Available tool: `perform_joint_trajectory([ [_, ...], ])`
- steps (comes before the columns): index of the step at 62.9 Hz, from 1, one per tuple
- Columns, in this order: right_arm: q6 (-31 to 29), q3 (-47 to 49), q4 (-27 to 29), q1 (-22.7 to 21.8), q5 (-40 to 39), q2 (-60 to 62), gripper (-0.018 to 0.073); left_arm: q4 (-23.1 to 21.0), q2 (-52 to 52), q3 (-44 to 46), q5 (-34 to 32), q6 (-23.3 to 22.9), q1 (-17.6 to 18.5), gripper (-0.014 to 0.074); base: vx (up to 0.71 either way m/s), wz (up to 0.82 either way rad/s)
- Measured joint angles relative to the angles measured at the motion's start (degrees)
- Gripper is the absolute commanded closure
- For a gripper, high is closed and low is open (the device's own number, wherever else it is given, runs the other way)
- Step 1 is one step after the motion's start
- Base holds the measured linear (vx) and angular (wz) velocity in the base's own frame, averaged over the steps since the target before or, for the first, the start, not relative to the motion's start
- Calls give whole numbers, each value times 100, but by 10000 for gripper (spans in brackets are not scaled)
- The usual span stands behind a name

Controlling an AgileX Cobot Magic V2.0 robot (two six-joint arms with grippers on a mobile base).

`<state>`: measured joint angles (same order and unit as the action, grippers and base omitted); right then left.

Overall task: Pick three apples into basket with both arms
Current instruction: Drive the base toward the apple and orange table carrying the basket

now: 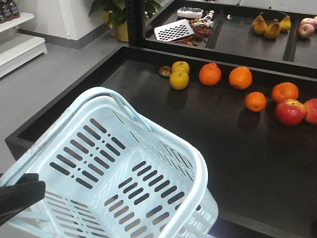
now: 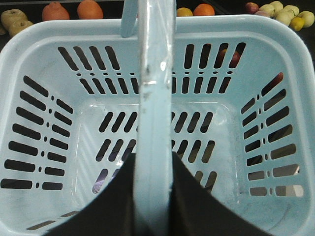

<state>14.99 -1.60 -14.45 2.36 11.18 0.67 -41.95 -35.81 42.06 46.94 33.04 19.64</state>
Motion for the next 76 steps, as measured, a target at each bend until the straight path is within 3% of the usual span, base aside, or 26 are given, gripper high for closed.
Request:
perform_joint_trajectory([
  [76,0,0,0,0,0,0,564,0,0,0,0,-5,0,603,8,-18],
])
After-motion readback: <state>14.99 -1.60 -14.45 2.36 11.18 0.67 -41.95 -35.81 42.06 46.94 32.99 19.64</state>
